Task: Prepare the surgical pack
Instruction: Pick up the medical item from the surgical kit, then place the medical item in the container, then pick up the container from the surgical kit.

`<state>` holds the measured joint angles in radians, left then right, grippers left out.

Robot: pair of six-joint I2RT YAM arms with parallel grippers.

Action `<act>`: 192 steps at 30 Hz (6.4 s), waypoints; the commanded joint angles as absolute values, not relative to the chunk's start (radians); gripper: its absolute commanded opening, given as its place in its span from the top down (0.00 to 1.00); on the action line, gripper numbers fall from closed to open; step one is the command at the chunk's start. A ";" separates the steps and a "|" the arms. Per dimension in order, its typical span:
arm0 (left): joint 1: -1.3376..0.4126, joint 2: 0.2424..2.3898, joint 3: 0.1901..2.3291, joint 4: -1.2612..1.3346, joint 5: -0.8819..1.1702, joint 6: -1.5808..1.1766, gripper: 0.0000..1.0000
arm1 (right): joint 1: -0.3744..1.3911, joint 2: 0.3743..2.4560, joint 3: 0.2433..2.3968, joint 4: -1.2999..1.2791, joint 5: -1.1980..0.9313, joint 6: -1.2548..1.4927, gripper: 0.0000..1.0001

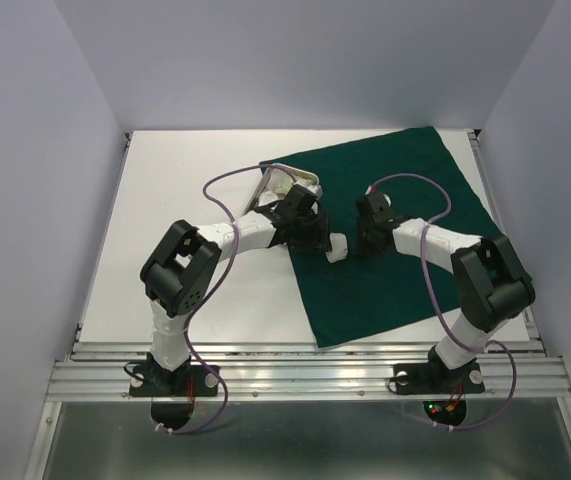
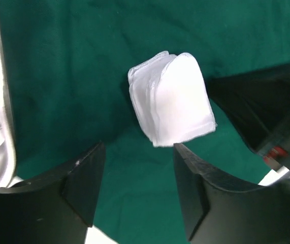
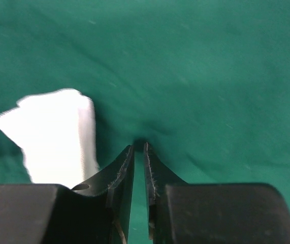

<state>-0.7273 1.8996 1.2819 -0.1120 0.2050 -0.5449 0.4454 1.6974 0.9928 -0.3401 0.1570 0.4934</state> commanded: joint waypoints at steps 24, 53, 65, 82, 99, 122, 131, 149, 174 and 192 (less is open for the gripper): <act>-0.758 2.014 1.321 0.052 0.195 -0.664 0.40 | 0.399 1.512 0.959 -0.362 0.135 0.449 0.80; -0.758 1.997 1.331 0.104 0.278 -0.672 0.97 | 0.399 1.614 0.977 -0.287 0.037 0.471 0.80; -0.755 1.977 1.355 0.048 0.336 -0.561 1.00 | 0.399 1.585 0.945 -0.290 0.060 0.483 0.80; -0.710 1.936 1.471 -0.143 0.446 -0.333 1.00 | 0.399 1.568 0.927 -0.298 0.092 0.482 0.80; -0.491 1.882 1.588 -0.425 0.420 -0.020 1.00 | 0.399 1.471 0.830 -0.350 0.161 0.426 0.80; -0.382 2.143 1.793 -0.528 0.509 0.064 1.00 | 0.399 1.404 0.778 -0.354 0.152 0.460 0.80; -0.382 2.140 1.798 -0.509 0.466 0.023 0.45 | 0.399 1.335 0.811 -0.393 0.163 0.474 0.62; -0.414 1.879 1.813 -0.543 0.276 -0.057 0.36 | 0.399 1.223 0.861 -0.437 0.268 0.506 0.42; -0.365 2.065 1.917 -0.580 -0.031 -0.034 0.36 | 0.399 1.161 0.876 -0.466 0.348 0.523 0.22; -0.322 2.290 2.108 -0.601 0.124 -0.005 0.48 | 0.399 1.164 0.876 -0.469 0.330 0.525 0.22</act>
<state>-0.3313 2.2715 2.0464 -0.5930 0.1013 -0.0223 0.4049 1.1671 0.8295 -0.4679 0.3218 0.5171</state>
